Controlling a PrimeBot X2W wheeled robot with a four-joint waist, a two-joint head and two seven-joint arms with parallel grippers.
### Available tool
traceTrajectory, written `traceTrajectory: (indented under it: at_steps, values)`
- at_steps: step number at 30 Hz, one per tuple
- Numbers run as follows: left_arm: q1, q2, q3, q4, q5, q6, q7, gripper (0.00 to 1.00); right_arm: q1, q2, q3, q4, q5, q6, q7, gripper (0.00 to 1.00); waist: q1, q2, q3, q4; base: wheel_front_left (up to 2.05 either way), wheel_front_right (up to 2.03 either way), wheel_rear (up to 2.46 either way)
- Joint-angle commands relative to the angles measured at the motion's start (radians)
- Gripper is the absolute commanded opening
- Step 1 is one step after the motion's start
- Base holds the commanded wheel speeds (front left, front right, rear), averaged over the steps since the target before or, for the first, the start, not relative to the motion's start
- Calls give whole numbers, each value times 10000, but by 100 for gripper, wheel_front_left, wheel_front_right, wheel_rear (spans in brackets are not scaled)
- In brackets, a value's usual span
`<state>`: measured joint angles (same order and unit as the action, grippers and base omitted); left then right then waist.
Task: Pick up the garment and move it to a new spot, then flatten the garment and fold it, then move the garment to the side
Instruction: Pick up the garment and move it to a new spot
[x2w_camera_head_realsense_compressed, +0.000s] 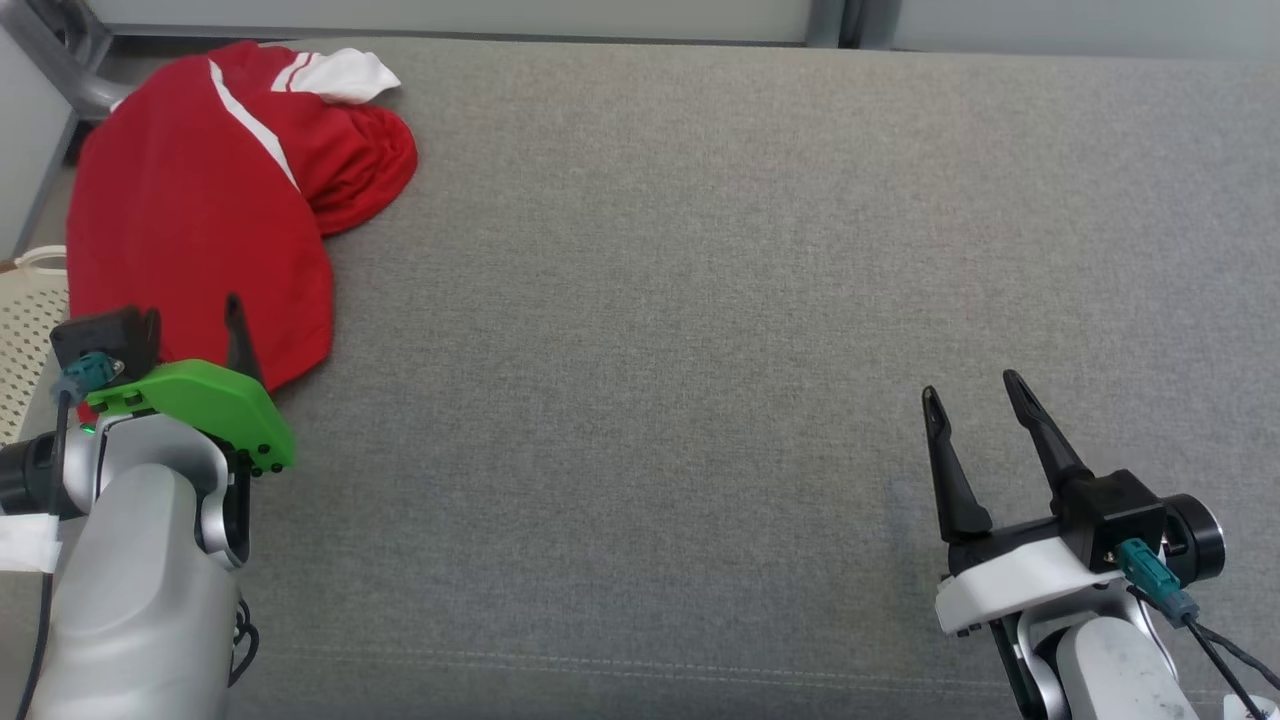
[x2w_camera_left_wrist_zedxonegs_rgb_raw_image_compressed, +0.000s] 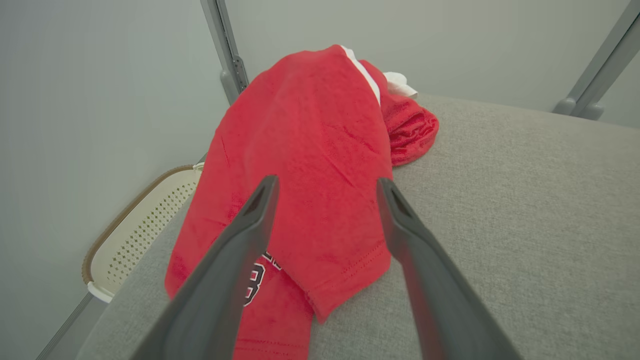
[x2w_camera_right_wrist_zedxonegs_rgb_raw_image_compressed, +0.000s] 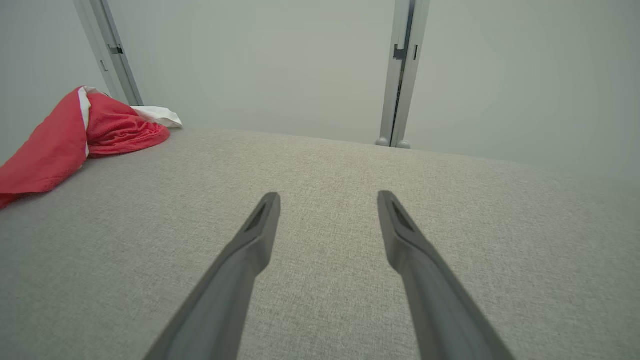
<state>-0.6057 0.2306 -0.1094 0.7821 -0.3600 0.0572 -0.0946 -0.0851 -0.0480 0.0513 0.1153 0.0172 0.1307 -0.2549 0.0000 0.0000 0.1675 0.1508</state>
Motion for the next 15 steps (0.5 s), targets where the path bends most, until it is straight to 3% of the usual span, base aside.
traceTrajectory:
  at_steps: [1,15]
  values:
    - [-218,34,25,174,-71,-33,-85,100,-152,-43,17,-78,-87,1,24,100,0,0,786,-532,0,0,0]
    - [-1420,465,486,2992,-456,534,-250,100,-700,-44,336,-257,-83,1,20,100,0,0,1998,-991,0,0,0]
